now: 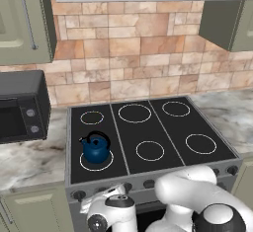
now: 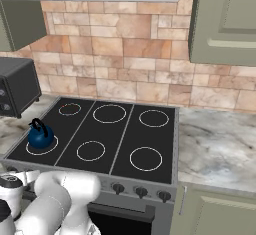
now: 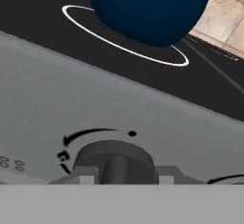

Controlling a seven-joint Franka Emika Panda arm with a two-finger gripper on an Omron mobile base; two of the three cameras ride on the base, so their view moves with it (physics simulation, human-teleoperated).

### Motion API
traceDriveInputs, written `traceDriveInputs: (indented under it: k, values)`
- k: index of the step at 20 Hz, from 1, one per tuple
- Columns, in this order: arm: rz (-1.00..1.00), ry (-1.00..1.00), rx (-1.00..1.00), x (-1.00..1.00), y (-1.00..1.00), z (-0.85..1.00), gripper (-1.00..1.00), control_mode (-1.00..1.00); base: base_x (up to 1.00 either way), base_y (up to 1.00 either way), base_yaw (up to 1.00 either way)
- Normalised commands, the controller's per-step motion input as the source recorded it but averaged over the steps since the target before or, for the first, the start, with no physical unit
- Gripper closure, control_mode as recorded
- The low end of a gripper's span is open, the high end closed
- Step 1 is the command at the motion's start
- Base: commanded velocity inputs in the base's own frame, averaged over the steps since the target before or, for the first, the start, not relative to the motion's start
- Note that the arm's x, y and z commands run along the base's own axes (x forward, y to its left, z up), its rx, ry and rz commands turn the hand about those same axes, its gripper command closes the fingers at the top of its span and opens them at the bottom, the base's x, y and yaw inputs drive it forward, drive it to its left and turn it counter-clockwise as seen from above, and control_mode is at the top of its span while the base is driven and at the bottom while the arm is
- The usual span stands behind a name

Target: Turn off the rear left burner of the stove.

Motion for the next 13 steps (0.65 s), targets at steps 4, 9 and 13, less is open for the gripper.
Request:
traceDriveInputs:
  k: [4, 9, 13]
  values:
    - [-0.24, -0.04, 0.62, 0.01, -0.29, 0.10, 1.00, -1.00, 0.00, 0.00, 0.00]
    - [-0.24, -0.02, 0.60, 0.02, -0.28, 0.15, 1.00, -1.00, 0.00, 0.00, 0.00]
    - [-0.25, -0.01, 0.57, 0.00, -0.15, 0.15, 1.00, -1.00, 0.00, 0.00, 0.00]
